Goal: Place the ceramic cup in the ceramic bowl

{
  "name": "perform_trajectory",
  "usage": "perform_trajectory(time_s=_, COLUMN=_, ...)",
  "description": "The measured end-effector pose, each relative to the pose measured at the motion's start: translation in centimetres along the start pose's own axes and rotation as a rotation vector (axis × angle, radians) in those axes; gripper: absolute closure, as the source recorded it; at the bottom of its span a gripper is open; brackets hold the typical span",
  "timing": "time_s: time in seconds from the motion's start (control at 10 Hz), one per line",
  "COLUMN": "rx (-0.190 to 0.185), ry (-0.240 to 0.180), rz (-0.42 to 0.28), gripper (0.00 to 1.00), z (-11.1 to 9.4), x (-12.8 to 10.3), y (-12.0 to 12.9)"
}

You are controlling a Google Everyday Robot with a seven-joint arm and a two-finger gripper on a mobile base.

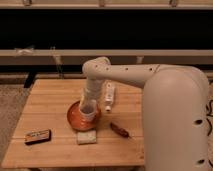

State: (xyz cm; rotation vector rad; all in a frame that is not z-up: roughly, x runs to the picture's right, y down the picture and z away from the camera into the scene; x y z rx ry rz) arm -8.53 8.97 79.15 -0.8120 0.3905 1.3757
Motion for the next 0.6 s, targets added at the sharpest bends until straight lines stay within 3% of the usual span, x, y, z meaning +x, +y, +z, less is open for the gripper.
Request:
perform_trajectory(time_s=0.3, rx=0.021, ry=-0.054, rz=-0.022, gripper=0.34, z=-3.9, x=-1.1, y=0.1)
perform_trajectory(time_s=0.6, rx=0.03, ry=-0.061, rz=-0.026, gripper=0.34, z=-4.5, x=-1.4, y=-0.1)
